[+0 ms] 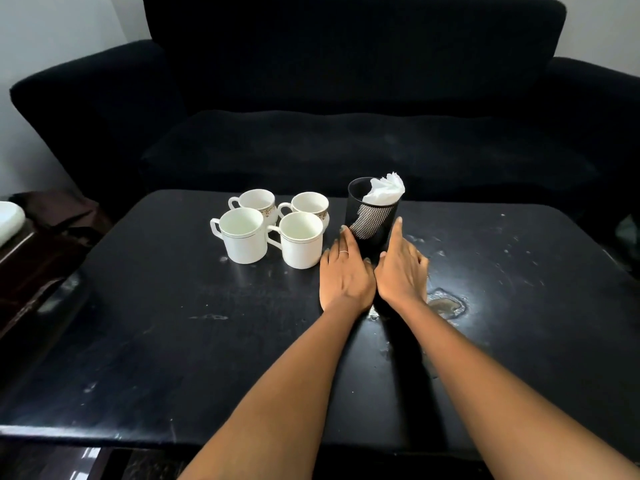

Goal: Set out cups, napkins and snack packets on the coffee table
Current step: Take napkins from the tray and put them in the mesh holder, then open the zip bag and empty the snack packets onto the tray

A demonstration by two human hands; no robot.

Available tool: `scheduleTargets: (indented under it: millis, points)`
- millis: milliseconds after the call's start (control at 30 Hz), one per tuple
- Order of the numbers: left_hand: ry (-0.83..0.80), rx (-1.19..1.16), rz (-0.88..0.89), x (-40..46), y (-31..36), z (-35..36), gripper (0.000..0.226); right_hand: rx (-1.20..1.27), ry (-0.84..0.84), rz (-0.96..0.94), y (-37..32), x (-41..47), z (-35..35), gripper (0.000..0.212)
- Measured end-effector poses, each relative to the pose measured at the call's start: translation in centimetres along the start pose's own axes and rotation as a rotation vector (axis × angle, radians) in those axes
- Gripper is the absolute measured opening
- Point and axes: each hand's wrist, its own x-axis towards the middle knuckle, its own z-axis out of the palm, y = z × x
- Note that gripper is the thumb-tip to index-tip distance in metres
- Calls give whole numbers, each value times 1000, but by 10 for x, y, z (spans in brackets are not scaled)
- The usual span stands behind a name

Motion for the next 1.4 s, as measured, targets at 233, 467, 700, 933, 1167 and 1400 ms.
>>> scheduleTargets:
  millis: [233, 467, 700, 933, 1167, 1400]
  points:
    - [104, -46, 123, -33, 3, -11, 46, 17, 160, 85, -4, -23, -10, 40]
    - [52, -43, 165, -87, -14, -22, 47, -72, 114, -6, -16, -92, -22, 31]
    - [-28, 150, 270, -149, -29, -50, 42, -135, 24, -56, -39, -163, -42, 37]
    - [78, 456, 352, -175, -55, -137, 45, -98, -48, -211, -99, -195, -66, 48]
    - [263, 474, 201, -188, -90, -249, 52, -13, -19, -439, -200, -186, -102, 54]
    - [471, 209, -130, -220, -144, -311, 64, 50, -82, -650, -295, -203, -104, 55]
